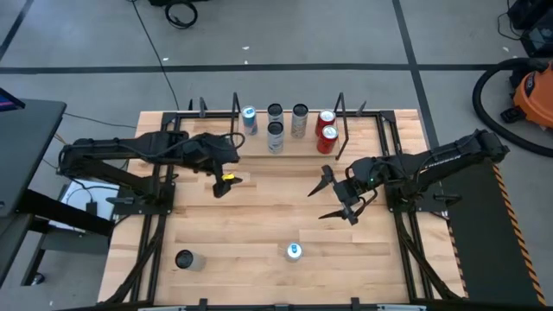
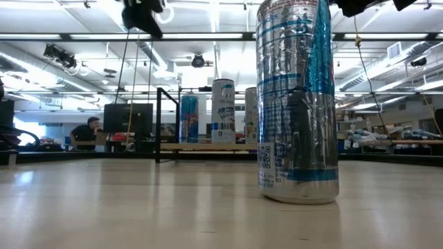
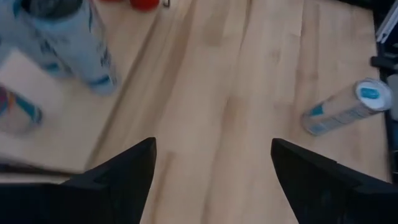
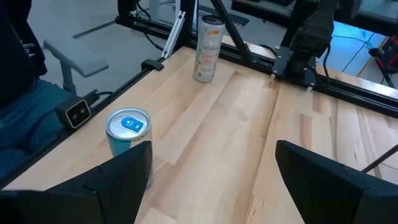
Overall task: Place canned beverage on shelf
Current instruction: Put the white-yellow soda can aligned with the other white-yellow soda can on the shelf
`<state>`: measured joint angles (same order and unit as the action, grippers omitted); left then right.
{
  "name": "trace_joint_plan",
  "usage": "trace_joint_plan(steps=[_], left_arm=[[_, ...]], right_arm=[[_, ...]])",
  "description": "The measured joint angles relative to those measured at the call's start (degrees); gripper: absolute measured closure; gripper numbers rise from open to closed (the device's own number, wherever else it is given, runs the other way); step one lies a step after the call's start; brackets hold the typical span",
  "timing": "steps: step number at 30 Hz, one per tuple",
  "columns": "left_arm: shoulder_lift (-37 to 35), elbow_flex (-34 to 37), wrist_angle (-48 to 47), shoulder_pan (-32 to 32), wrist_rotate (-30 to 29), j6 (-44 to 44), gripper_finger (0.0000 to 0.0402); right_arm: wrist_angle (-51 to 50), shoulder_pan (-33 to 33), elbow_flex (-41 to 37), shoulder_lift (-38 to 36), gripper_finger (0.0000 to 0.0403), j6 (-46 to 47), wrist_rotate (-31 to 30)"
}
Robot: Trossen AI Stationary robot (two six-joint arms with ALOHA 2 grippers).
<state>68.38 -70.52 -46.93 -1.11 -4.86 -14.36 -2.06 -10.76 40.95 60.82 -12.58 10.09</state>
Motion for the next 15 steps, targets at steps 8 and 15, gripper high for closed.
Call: trace_joint_plan(steps=[8, 15], left_arm=[[0.0, -3.3, -8.4, 4.3, 0.0, -17.2, 0.0083], [0.0, -3.4, -16.0, 7.7, 0.0, -29.1, 0.0083]], right_arm=[[-1.6, 0.0, 0.0, 0.0, 0.0052, 0.0, 0.0], [-1.5, 0.0, 0.0, 0.0, 0.0053, -1.2, 0.0]])
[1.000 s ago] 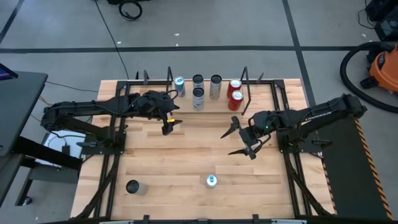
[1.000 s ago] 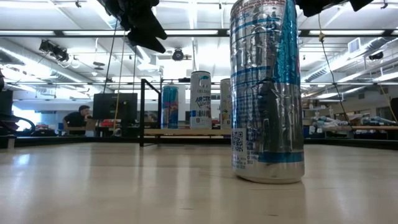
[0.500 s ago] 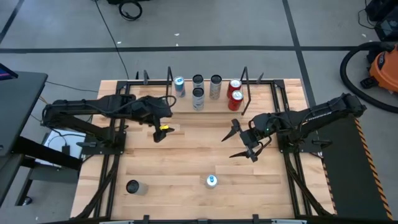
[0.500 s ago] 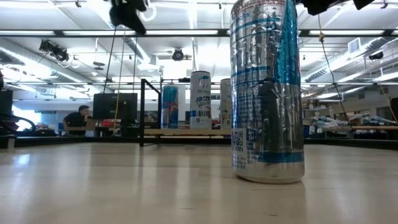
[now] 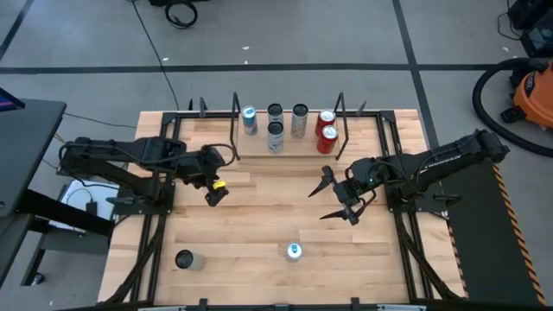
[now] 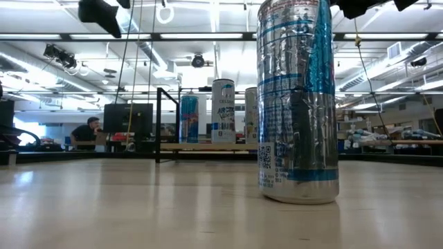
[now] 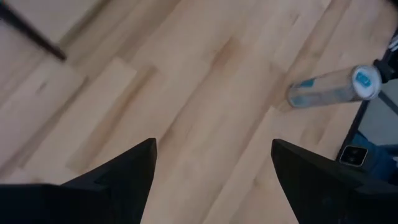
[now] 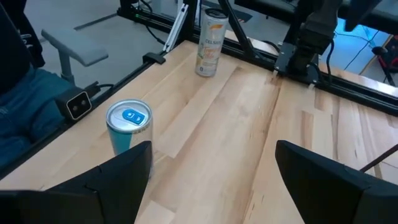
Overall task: Place canned beverage on shelf
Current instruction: Put the white-yellow soda can aligned with the other white-yellow soda can on the shelf
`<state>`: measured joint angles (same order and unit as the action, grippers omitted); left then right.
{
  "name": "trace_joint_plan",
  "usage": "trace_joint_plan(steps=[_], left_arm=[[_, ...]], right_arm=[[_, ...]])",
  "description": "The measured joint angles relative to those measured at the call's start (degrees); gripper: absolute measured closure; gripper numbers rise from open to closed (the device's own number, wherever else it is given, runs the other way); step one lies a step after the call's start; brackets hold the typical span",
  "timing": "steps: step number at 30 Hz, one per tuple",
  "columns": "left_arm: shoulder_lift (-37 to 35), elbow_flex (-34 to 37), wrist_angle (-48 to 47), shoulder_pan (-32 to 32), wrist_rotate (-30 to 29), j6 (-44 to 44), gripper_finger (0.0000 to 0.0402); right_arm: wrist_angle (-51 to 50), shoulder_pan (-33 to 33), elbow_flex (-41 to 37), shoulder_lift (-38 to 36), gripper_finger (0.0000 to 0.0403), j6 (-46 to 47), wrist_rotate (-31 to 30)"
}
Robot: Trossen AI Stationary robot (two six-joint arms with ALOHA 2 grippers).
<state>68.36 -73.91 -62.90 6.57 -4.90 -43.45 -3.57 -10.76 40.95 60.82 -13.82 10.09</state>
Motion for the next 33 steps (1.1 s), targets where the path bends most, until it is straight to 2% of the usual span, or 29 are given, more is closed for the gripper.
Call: trace_joint_plan(steps=[11, 19, 30, 33], left_arm=[[0.0, 0.0, -3.6, 8.0, 0.0, -14.6, 0.0083], [0.8, 0.0, -7.8, 16.8, -0.6, -28.7, 0.0083], [4.3, 0.0, -9.0, 29.7, -1.3, -46.8, 0.0083], [4.7, 0.0, -9.0, 33.4, -4.2, -50.4, 0.0083]], right_arm=[[2.2, 0.1, 0.0, 0.0, 0.0053, -5.4, -0.1], [2.3, 0.1, 0.0, 0.0, 0.0053, -6.9, -0.2], [2.2, 0.0, 0.0, 0.0, 0.0053, 0.6, -0.1], [2.2, -0.3, 0.0, 0.0, 0.0053, 2.2, 0.0]])
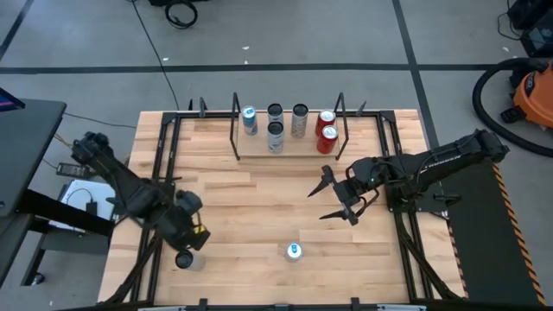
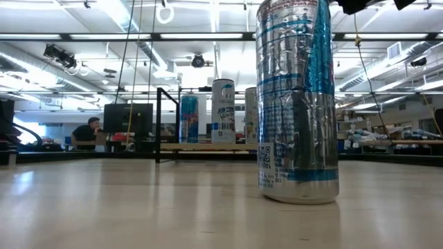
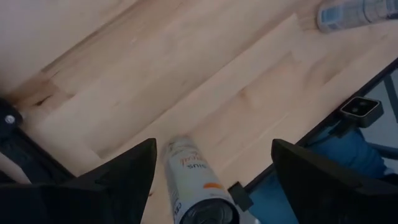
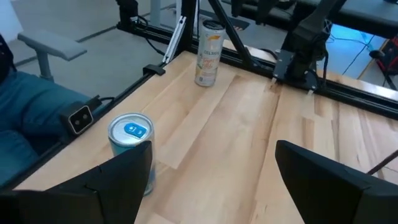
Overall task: Place canned beverage on shelf
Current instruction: Put the white-yellow soda can aligned with the other white-yellow soda can on the shelf
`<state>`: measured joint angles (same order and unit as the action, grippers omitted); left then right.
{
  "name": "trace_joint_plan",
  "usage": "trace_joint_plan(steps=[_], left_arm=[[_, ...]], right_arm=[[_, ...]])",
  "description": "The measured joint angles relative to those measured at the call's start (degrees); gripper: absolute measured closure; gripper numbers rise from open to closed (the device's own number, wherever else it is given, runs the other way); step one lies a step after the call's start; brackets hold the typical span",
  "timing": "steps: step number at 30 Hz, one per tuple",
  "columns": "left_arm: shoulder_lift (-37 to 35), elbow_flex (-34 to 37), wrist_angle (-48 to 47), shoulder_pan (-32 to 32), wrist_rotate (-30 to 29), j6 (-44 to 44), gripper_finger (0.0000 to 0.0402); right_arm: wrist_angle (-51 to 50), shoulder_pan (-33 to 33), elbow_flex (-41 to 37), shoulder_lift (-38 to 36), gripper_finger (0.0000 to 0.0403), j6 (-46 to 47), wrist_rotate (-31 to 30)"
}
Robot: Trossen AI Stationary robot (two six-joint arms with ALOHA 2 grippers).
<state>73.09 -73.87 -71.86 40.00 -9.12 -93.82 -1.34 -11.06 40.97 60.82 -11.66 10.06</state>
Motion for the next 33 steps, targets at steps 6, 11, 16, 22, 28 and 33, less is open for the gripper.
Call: trace_joint_plan(steps=[6, 11, 16, 22, 28, 33], left_arm=[[0.1, 0.0, 2.6, 5.3, -3.6, -3.2, 0.0083], [0.1, 0.0, 8.5, 8.2, -5.0, -1.4, 0.0083], [0.8, 0.0, 14.6, 9.7, -6.3, -1.5, 0.0083], [5.3, 0.0, 14.3, 9.9, -1.1, -1.6, 0.0083], [8.3, 0.0, 13.6, 9.6, 5.2, -2.0, 0.0083], [8.3, 0.0, 11.7, 9.3, 4.6, -2.0, 0.0083]], right_arm=[[0.9, -2.2, 0.0, 0.0, 0.0053, 1.5, 0.0], [1.4, -4.7, 0.0, 0.0, 0.0053, 1.6, 0.1], [1.4, -6.3, 0.0, 0.0, 0.0053, 1.4, 0.1], [1.7, -6.9, 0.0, 0.0, 0.0053, 1.1, 0.1], [1.7, -6.9, 0.0, 0.0, 0.0053, 1.0, 0.1], [1.7, -6.9, 0.0, 0.0, 0.0053, 1.0, 0.1]])
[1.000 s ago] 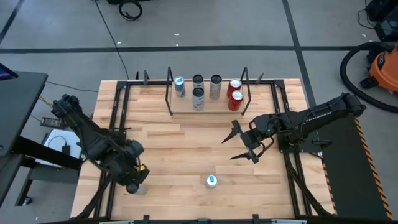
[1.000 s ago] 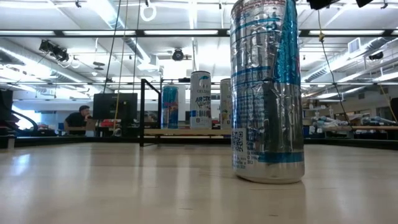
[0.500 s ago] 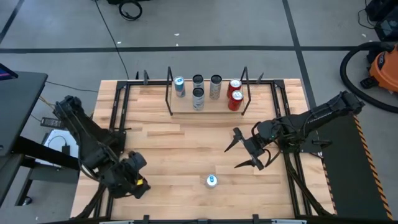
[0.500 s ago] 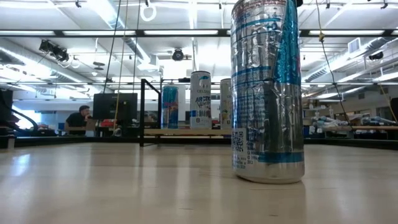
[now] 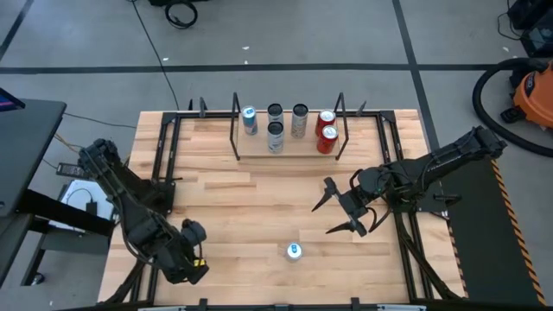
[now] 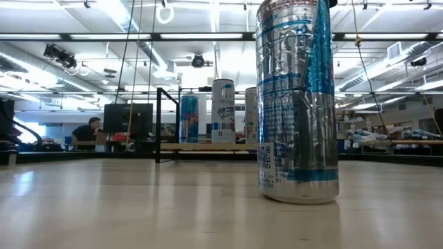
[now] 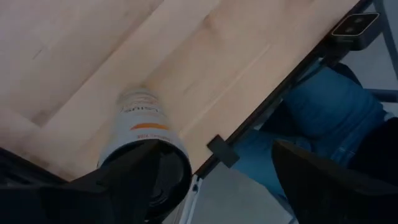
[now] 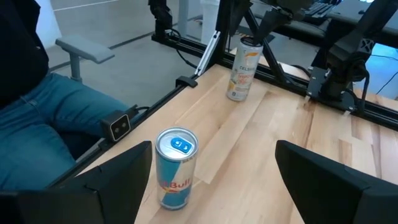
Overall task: Place canned beverage on shelf
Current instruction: Put the white-yellow soda can aligned with the other white-yellow soda can on the shelf
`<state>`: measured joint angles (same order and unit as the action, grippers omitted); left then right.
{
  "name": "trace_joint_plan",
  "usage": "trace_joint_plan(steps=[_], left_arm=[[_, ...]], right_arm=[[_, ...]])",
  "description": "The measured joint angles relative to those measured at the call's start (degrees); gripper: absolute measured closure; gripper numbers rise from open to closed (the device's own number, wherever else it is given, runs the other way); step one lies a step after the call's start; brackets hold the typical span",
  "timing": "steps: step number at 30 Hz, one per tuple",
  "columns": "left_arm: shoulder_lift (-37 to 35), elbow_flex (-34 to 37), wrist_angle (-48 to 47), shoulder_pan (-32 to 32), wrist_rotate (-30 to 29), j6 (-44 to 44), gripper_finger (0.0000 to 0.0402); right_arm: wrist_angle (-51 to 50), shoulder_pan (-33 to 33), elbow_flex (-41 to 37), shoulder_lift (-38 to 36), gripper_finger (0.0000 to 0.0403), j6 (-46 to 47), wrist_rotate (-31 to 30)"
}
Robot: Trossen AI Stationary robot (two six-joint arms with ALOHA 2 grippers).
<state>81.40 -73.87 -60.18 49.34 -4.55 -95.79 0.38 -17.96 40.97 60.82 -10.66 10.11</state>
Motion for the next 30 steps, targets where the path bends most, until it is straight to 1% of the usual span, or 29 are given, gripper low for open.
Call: trace_joint_plan(steps=[6, 11, 17, 23, 30], left_arm=[[-0.2, 0.0, -1.9, 0.0, 3.0, 0.0, 0.0083], [-2.3, 0.0, -2.2, 0.0, 3.1, -0.1, 0.0083], [-4.0, 0.0, -4.2, 0.8, 3.0, -2.5, 0.0083], [-3.4, 0.0, -8.4, 0.7, 3.7, -5.7, 0.0083], [-1.5, 0.0, -7.6, 0.9, 3.9, -5.7, 0.0083]], right_arm=[[0.0, 0.0, 0.0, 0.0, 0.0053, 0.0, 0.0], [0.4, 0.0, 0.0, 2.0, 0.0053, 0.0, 0.0], [1.3, 0.0, 0.0, 5.6, 0.0053, -1.7, 0.0], [3.3, 0.1, 0.0, 7.3, 0.0053, -2.4, 0.0], [3.5, 0.1, 0.0, 7.5, 0.0053, -2.4, 0.0]])
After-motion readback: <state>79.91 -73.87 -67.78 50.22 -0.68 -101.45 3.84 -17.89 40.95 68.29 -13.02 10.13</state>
